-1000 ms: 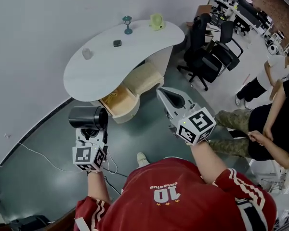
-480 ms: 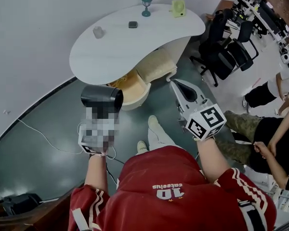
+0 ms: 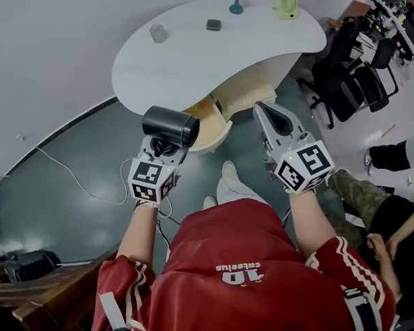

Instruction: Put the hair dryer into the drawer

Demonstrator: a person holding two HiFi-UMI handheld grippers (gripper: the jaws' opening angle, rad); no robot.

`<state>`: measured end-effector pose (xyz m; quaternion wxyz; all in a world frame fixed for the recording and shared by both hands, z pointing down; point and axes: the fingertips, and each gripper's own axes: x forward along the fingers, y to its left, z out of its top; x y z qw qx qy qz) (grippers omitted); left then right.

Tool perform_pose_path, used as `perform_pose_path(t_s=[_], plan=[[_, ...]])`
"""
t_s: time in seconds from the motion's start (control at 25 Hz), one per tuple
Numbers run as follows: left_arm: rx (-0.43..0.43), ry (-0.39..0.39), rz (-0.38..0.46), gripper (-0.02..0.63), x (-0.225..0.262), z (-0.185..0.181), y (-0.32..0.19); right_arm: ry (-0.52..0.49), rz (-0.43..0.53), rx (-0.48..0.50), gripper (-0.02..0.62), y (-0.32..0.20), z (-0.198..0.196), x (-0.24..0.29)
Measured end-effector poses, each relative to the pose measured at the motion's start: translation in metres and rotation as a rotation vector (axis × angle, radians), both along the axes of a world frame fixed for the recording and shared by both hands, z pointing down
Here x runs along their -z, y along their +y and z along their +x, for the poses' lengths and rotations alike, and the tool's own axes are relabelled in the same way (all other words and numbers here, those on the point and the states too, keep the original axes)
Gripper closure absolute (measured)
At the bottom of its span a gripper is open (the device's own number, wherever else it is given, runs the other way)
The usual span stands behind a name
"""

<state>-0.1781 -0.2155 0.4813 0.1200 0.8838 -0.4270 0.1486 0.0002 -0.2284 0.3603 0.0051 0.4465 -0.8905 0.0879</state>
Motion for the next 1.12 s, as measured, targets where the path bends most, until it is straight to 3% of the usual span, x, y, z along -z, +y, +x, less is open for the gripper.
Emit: perform_pose_path(t_s=[0.64,1.12], plan=[[-0.178,-0.316,-0.22,0.353,-0.164,0.04,-0.055,-0.032,-0.112,0.057,0.589,-0.071,0.012,-0.059],[-0.314,-0.415,-0.406,0.353,-0.261,0.046,-0.064,-0.004,-0.164,0.104,0.589,-0.097,0.006,-0.095]])
